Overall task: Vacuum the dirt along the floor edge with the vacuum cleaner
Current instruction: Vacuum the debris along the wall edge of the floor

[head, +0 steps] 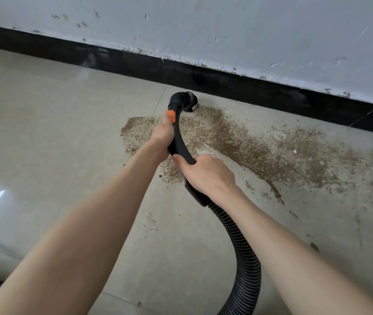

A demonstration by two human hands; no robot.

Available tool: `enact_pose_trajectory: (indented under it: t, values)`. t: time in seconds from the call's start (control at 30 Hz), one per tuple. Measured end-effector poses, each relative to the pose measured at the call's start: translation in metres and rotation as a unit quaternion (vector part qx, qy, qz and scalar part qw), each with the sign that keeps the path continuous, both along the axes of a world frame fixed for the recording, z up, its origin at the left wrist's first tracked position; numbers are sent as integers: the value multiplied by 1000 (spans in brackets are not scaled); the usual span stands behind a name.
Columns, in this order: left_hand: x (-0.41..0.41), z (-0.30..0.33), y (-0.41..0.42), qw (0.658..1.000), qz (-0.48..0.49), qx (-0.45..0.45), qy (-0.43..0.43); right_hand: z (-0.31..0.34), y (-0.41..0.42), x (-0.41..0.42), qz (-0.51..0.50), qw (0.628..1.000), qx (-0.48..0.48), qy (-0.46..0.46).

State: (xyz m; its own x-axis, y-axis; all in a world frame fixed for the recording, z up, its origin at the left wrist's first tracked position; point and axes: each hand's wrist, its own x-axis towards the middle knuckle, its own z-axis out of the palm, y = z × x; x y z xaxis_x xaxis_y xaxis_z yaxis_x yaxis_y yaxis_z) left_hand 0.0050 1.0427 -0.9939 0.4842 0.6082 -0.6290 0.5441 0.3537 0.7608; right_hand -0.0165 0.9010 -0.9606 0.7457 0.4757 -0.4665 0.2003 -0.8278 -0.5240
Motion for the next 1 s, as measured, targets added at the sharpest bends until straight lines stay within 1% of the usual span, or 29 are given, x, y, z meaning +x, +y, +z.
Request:
enact_pose_trajectory:
  t: [0.13,0.2,0.3,0.43,0.57,0.67,0.87,1.0]
  values:
    - [-2,4,21,1000,12,-7,-22,3,21,8,14,999,24,33]
    - [-7,5,33,1000,20,2,-16,4,30,6,25,998,43,49]
    - [-24,7,46,999,45,9,-20,6,40,-5,44,998,40,34]
    - [-66,11,59,992,115,17,-44,10,48,-32,103,994,43,6]
    - [-122,10,66,978,202,-29,-49,14,52,-65,185,982,30,-14]
    - [-157,6,63,968,240,-49,-48,14,52,-84,235,972,15,-24]
    - [-189,-7,35,958,272,-81,-47,6,34,-101,277,960,-20,-19]
    - [-185,-11,22,970,227,-75,-40,1,18,-95,260,965,-19,6]
